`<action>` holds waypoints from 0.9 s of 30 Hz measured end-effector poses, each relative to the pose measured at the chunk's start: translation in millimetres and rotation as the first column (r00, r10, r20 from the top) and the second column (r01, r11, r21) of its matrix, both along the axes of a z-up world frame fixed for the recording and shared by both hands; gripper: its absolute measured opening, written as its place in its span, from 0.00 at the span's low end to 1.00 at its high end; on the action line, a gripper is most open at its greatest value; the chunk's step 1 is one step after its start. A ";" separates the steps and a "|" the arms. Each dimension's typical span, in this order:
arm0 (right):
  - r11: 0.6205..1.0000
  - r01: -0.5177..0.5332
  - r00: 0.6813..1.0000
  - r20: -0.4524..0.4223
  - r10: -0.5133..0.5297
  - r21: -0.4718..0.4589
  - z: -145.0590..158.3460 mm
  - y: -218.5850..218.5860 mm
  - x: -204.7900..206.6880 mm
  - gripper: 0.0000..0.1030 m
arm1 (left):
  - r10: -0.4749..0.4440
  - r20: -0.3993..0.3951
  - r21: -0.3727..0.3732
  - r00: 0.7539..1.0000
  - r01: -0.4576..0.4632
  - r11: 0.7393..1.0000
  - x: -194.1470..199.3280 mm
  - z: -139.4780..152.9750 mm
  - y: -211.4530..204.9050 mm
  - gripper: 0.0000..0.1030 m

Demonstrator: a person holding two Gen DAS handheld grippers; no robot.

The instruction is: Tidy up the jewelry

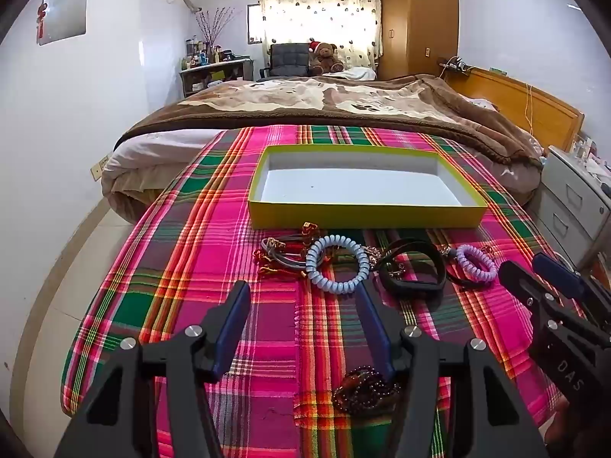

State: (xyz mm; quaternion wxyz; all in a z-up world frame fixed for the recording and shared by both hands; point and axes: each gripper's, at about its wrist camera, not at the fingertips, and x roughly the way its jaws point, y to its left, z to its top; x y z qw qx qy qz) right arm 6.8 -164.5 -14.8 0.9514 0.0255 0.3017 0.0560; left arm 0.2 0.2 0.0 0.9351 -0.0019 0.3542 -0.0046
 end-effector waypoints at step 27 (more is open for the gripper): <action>1.000 0.004 1.000 0.003 -0.004 -0.003 5.0 2.0 7.5 0.53 | 0.018 0.016 0.010 1.000 -0.018 1.000 -1.4 7.6 4.9 0.57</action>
